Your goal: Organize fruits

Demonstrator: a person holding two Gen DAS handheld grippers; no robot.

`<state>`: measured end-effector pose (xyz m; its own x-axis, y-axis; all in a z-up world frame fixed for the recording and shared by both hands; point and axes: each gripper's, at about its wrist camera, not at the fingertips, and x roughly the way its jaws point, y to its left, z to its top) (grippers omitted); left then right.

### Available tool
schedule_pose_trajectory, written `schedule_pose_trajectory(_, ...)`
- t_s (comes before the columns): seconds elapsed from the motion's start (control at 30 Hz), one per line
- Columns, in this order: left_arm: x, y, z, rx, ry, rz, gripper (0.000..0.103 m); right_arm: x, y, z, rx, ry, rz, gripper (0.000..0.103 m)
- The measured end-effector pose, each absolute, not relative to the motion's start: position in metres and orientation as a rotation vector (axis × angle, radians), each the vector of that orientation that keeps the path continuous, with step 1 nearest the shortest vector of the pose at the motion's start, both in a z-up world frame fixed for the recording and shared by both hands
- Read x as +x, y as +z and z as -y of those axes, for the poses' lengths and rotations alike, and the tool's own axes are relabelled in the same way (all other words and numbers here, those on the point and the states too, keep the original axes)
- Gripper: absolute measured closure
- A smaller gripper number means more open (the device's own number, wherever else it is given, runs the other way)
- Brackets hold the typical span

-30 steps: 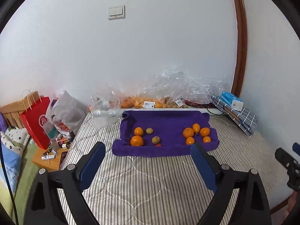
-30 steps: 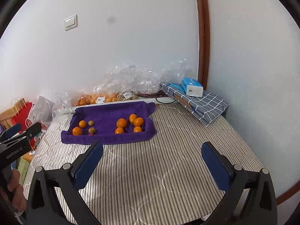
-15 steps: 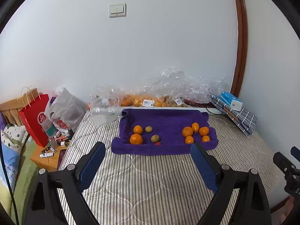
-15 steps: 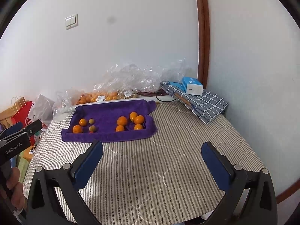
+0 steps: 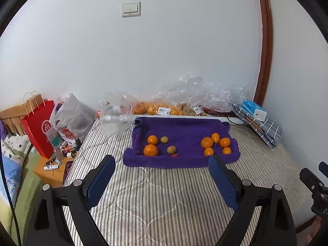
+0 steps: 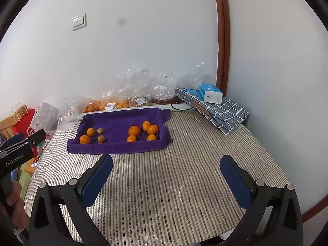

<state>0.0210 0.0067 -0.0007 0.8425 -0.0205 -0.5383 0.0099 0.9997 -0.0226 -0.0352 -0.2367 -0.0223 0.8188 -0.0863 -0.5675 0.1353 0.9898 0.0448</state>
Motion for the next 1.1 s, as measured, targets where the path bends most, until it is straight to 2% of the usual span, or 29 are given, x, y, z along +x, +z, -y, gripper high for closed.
schedule_pose_trajectory(1.1, 0.0227, -0.0077, -0.011, -0.025, -0.008, -0.586, 0.011, -0.0357, -0.0233, 0.2299, 0.089, -0.125, -0.6, 0.0)
